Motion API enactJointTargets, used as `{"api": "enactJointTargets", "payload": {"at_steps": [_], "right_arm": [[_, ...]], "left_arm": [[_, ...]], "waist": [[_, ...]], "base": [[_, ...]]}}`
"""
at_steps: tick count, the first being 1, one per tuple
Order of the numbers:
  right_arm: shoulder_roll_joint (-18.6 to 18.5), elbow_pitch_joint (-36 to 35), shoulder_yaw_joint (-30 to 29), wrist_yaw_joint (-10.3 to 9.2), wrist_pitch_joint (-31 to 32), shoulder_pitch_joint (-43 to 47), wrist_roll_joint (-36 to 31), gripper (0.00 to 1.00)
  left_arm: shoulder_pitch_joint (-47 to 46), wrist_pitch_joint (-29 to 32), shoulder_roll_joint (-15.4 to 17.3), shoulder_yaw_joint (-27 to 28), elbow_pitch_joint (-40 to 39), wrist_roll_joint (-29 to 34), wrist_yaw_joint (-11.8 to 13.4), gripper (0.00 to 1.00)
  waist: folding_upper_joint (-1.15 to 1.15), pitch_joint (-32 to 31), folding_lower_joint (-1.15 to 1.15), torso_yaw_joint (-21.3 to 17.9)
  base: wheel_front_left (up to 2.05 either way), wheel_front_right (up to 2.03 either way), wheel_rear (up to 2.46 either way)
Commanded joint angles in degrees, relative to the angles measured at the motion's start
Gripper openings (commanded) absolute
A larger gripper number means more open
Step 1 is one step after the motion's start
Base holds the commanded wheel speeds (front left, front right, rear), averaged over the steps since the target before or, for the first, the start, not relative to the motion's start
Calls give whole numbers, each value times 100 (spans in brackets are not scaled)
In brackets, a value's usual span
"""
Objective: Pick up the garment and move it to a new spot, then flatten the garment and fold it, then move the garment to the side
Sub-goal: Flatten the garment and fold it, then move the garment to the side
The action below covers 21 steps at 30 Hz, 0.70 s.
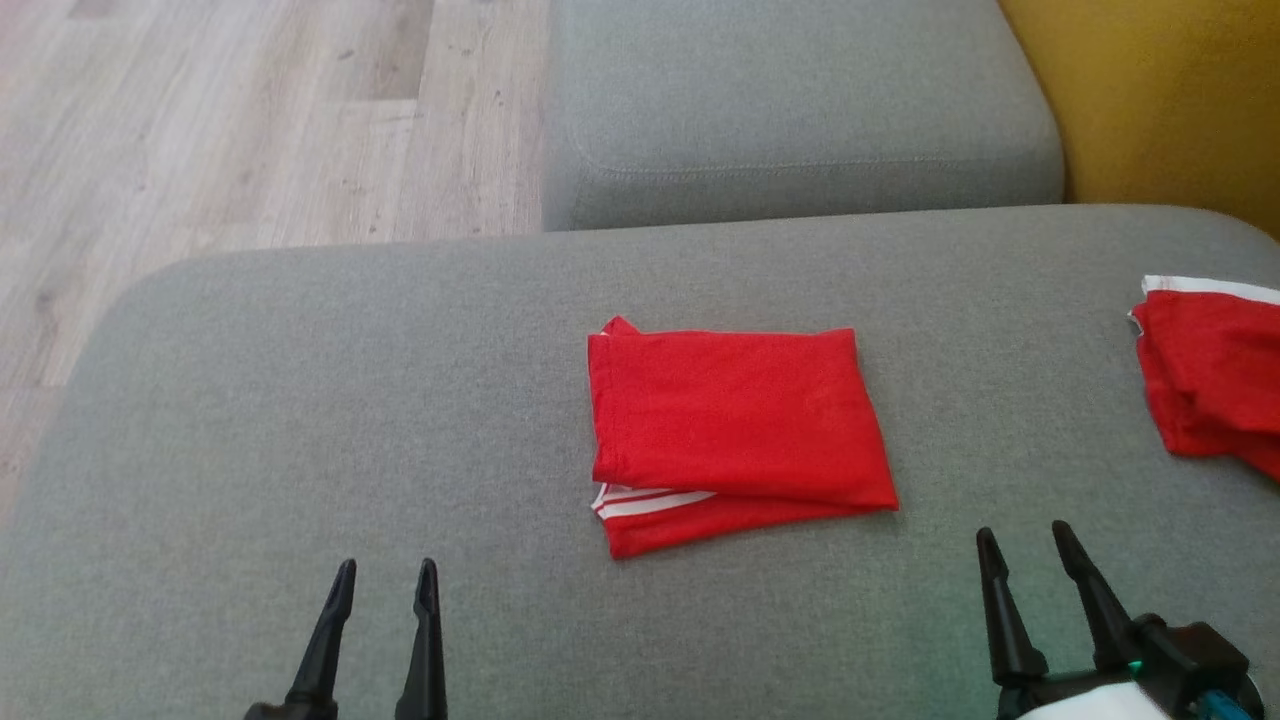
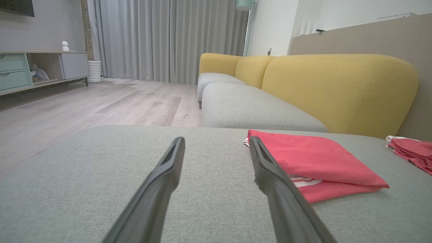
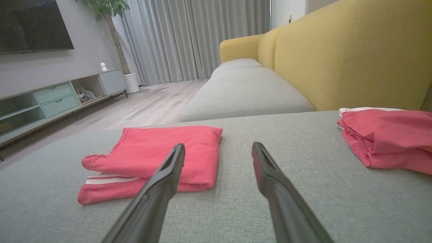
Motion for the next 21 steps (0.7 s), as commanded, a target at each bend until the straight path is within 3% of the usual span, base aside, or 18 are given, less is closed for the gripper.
{"api": "enactJointTargets", "payload": {"at_steps": [1,21], "right_arm": [[-53,-211,98,-4,-61,-133,-56,100],[-10,-208,149,-4,-62,-13,-116,100]], "left_arm": [[-136,-29,-25,220,-167,48,-16,100],[-12,-29,-25,114,-46,43,45,100]], "waist": [[0,-26,1,-6],[0,-209,1,-20]], "base": [[0,0,0],[0,0,0]]}}
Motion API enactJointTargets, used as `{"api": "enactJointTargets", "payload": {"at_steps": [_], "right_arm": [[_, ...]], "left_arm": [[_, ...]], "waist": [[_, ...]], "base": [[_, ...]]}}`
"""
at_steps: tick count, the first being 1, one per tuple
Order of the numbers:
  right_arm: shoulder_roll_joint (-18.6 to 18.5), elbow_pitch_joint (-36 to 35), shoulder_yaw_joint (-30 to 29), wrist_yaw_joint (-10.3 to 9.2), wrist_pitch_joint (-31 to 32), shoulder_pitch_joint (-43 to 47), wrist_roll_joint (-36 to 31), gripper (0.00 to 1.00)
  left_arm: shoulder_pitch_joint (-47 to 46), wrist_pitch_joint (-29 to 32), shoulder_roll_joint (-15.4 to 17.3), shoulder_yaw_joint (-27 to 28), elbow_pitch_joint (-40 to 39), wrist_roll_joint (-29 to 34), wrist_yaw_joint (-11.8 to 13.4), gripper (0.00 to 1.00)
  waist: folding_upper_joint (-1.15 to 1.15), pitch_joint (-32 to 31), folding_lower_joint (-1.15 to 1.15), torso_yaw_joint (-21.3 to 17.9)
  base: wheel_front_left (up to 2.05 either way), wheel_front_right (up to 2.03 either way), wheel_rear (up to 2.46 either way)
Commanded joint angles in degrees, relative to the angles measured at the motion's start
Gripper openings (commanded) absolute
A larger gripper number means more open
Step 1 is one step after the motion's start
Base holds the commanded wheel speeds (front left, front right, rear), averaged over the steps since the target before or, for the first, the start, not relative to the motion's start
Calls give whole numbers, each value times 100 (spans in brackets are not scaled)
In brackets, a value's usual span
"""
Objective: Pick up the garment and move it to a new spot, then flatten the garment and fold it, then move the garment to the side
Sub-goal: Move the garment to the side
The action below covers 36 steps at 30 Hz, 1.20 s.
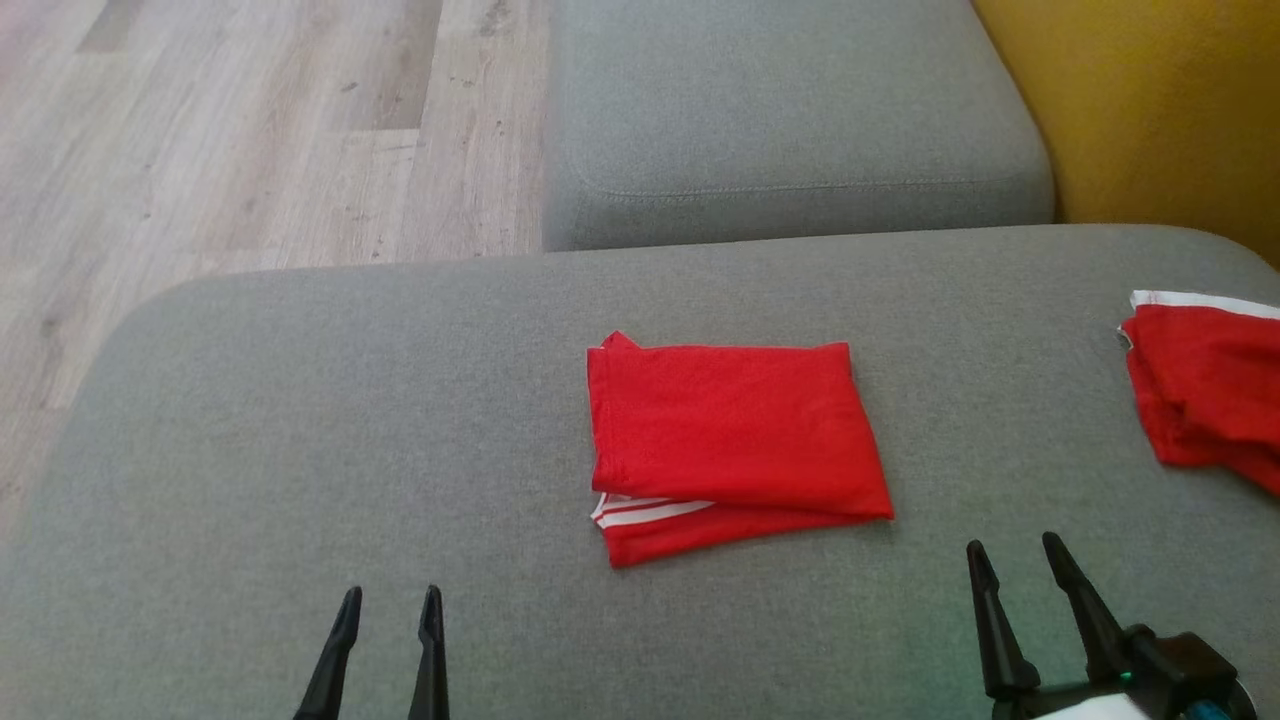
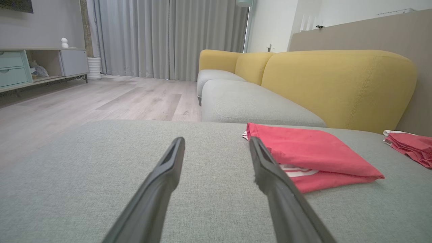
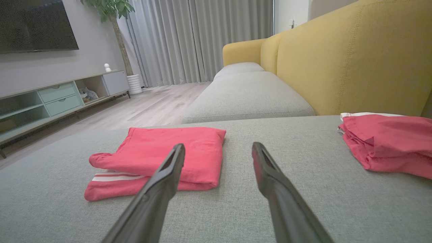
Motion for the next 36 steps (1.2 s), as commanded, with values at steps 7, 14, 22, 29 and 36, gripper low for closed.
{"api": "enactJointTargets", "payload": {"at_steps": [7,14,22,29,36], "right_arm": [[-96,-151,111,-4,-62,-87,10,100],[-96,-125,101,-4,-62,-84,-16,100],[-106,213,110,-4,-62,-191,-23,100],[-210,1032,302,-4,-62,-963,195,100],[-301,2481,405,-4,445,-2479,758,100]], "left_arm": [[-186,-29,-31,115,-181,9,41,100],[-205,-29,-31,48,-184,-55,27,100],[-241,-29,-31,80,-375,-217,62,100],[-301,-29,-31,69,-380,-153,-66,100],[-506,-29,-31,-22,-301,-129,-151,100]], "waist": [[0,-49,0,-1],[0,-9,0,19],[0,177,0,116],[0,504,0,116],[0,857,0,207]], "base": [[0,0,0],[0,0,0],[0,0,0],[0,0,0],[0,0,0]]}}
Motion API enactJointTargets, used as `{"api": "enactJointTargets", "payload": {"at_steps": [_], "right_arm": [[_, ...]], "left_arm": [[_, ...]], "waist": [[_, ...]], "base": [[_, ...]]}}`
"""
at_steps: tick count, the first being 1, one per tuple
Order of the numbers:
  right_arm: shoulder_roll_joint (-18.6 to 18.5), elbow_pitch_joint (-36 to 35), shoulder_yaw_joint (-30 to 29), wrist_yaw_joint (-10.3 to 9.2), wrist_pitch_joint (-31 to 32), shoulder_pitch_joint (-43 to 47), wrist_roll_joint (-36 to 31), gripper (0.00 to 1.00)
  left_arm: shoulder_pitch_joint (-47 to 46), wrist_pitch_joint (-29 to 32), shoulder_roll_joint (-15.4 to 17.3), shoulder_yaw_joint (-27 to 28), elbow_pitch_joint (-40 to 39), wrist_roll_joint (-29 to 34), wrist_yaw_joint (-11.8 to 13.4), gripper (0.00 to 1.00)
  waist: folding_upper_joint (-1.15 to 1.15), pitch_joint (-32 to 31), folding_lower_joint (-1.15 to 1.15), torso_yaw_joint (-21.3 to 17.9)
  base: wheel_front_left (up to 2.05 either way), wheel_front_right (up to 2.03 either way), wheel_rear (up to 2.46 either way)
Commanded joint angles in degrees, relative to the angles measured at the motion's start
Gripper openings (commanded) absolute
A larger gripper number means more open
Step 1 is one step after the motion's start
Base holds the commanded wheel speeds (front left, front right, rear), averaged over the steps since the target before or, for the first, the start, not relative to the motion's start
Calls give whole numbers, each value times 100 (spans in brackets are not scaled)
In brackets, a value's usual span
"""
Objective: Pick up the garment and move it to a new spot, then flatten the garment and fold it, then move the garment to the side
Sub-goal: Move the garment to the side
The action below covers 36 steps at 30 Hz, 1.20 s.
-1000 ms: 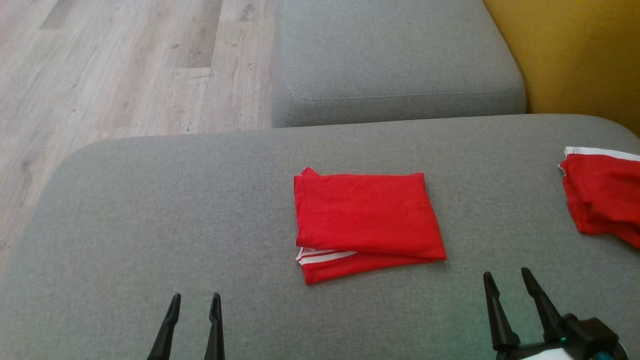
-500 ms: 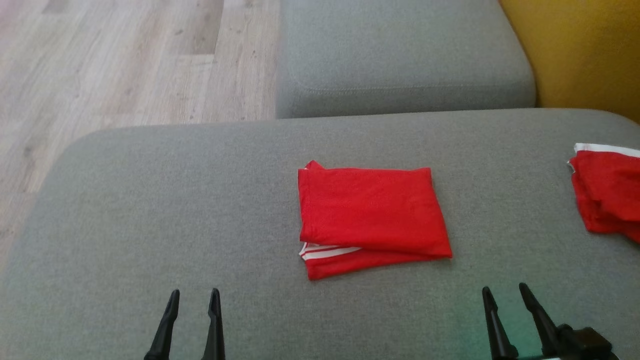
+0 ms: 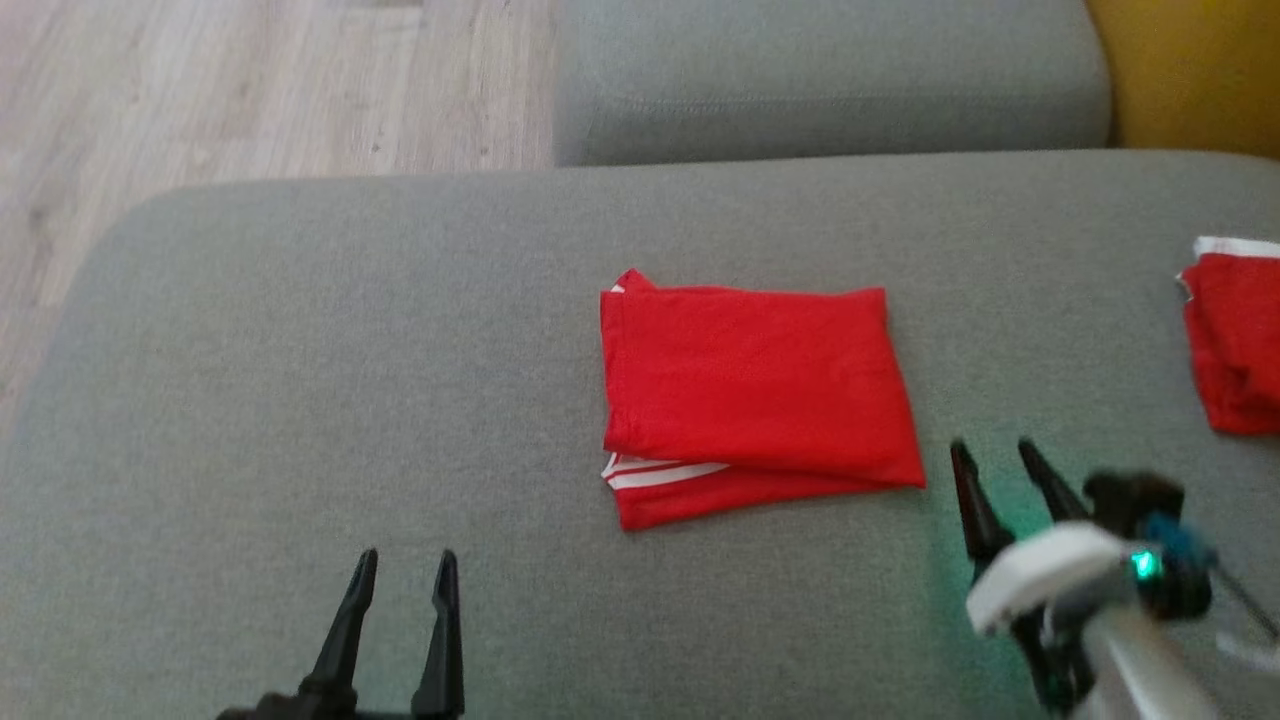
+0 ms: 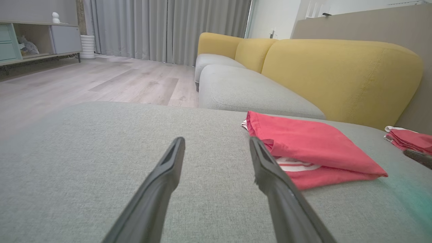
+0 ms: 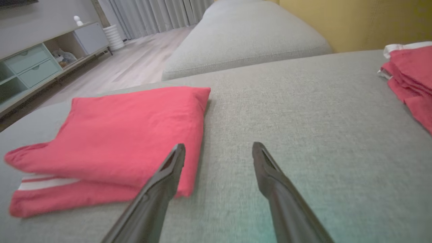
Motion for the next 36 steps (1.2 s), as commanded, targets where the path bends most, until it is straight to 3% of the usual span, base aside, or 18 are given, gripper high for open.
{"api": "enactJointTargets", "payload": {"at_steps": [1,11,12,13,15,18,22,28,29,36], "right_arm": [[-75,-45,150,-4,73,-368,84,100],[-191,1179,536,-4,1103,-1892,1069,100],[-179,1273,598,-4,1191,-1976,1158,95],[-160,1353,672,-4,1260,-2056,1239,69],[-107,1480,829,-4,1366,-2191,1400,0],[-109,1433,1165,-4,1383,-2384,1720,0],[-433,1236,1496,-4,1220,-2524,1814,0],[-1248,839,1776,-4,1092,-2900,1785,0],[-1248,839,1776,-4,1092,-2900,1785,0],[-2244,478,1631,-4,1056,-3403,1601,0]], "left_arm": [[-323,-30,-31,131,-151,34,-3,100],[-817,-30,-31,-26,-196,11,-6,100],[-841,-30,-31,-26,-194,1,2,100],[-864,-30,-31,-28,-185,-5,8,100],[-915,-30,-31,-40,-170,-16,10,100],[-1030,-30,-31,-22,-202,-45,48,100],[-1106,-30,-31,38,-271,-18,42,100],[-1282,-30,-31,166,-401,109,-80,100],[-1282,-30,-31,166,-401,109,-80,100],[-1582,-30,-17,401,-599,371,-242,100]], "waist": [[0,152,0,66],[0,861,0,340],[0,914,0,335],[0,961,0,326],[0,1048,0,296],[0,1197,0,146],[0,1345,0,-172],[0,1717,0,-790],[0,1717,0,-790],[0,2212,0,-1344]], "base": [[0,0,0],[0,0,0],[0,0,0],[0,0,0],[0,0,0],[0,0,0],[0,0,0],[0,0,0],[0,0,0],[0,0,0]]}}
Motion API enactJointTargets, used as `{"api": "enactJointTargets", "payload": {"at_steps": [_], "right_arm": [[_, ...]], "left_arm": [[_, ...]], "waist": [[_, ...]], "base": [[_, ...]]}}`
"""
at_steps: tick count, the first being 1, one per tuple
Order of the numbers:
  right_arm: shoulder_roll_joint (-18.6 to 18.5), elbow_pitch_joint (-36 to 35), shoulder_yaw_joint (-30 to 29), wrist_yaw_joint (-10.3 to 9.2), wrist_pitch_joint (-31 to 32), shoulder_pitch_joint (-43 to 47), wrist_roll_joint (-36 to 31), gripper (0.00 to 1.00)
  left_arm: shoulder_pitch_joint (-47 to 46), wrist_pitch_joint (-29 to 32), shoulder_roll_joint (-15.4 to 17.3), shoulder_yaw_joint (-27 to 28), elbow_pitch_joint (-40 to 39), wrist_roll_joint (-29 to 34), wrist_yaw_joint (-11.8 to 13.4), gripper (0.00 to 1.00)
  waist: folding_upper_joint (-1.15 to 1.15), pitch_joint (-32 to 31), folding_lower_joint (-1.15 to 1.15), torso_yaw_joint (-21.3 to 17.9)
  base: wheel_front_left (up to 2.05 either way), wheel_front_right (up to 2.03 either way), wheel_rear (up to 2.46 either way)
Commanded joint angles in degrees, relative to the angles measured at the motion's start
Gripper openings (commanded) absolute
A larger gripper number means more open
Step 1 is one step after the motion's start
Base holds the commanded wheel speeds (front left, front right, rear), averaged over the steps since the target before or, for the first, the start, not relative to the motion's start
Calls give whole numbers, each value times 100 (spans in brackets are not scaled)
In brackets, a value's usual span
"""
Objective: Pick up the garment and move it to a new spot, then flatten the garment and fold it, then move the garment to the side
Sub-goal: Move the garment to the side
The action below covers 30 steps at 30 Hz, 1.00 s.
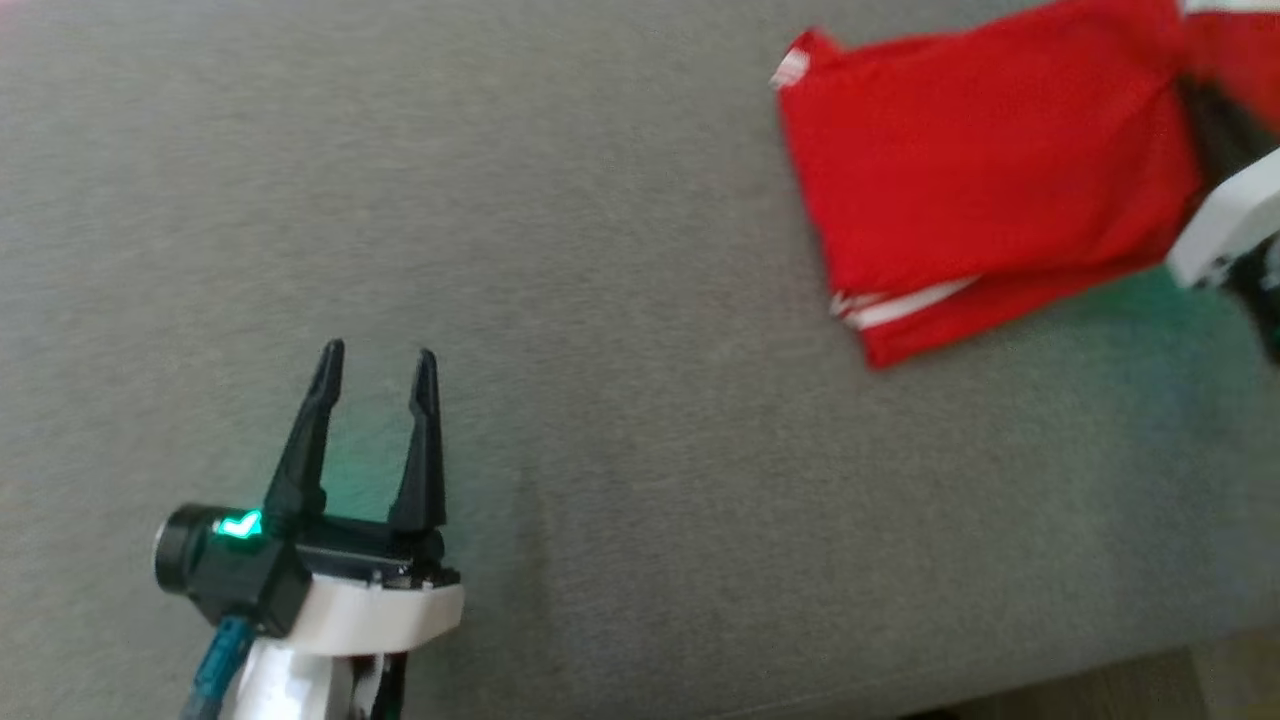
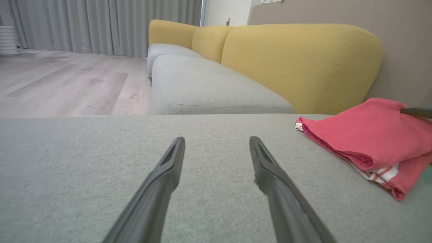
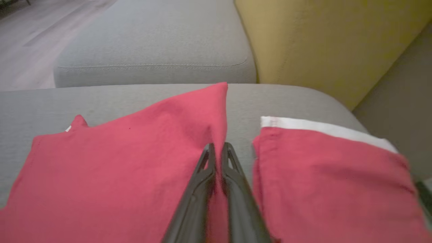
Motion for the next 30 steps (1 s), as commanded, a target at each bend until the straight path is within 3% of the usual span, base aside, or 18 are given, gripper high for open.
{"api": "enactJointTargets", "payload": {"at_steps": [1,14,15,16,22,27,30], "right_arm": [[-183,-189,-27,-4,-57,-70,-51,0],[-1340,-1007,-1479,-4,500,21,-489,0],[-1357,-1069,-1627,-4,576,81,-554,29],[-1357,-1143,-1770,-4,640,144,-636,100],[-905,-1710,-2516,-4,718,593,-1208,100],[-147,-2276,-2609,-4,676,1276,-1461,100],[488,-2483,-2336,-4,478,1923,-1474,100]], "left_arm": [[-95,-29,8,207,-177,50,-29,100],[-337,-29,68,309,-162,234,-142,100],[-347,-29,69,304,-160,237,-146,100],[-358,-29,69,298,-153,237,-149,100],[-408,-29,62,257,-35,194,-164,100],[-329,-29,28,251,151,36,-168,100],[-234,-29,4,198,264,-109,-170,100]], "waist": [[0,289,-1,-294],[0,736,-1,-600],[0,749,-1,-594],[0,757,-1,-584],[0,585,-1,-419],[0,173,-1,-167],[0,-247,-1,70]], "base": [[0,0,0],[0,0,0],[0,0,0],[0,0,0],[0,0,0],[0,0,0],[0,0,0]]}}
